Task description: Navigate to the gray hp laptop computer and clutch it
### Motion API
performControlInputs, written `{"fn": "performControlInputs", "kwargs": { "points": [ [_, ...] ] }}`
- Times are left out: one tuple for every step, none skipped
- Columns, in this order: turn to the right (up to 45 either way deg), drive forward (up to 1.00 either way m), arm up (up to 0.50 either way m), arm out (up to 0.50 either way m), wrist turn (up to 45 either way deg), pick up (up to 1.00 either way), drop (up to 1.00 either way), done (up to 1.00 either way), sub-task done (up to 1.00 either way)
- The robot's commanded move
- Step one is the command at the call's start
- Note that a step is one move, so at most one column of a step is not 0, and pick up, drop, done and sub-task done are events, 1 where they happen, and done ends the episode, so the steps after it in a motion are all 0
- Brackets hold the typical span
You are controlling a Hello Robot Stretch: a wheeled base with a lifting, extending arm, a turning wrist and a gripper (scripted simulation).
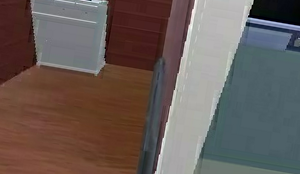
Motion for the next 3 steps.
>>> {"fn": "performControlInputs", "kwargs": {
  "points": [
    [45.0, 0.00, 0.00, 0.00, 0.0, 0.00, 0.00, 0.00, 0.00],
    [21.0, 0.00, 0.00, 0.00, 0.0, 0.00, 0.00, 0.00, 0.00],
    [0.0, 1.00, 0.00, 0.00, 0.0, 0.00, 0.00, 0.00, 0.00]
  ]
}}
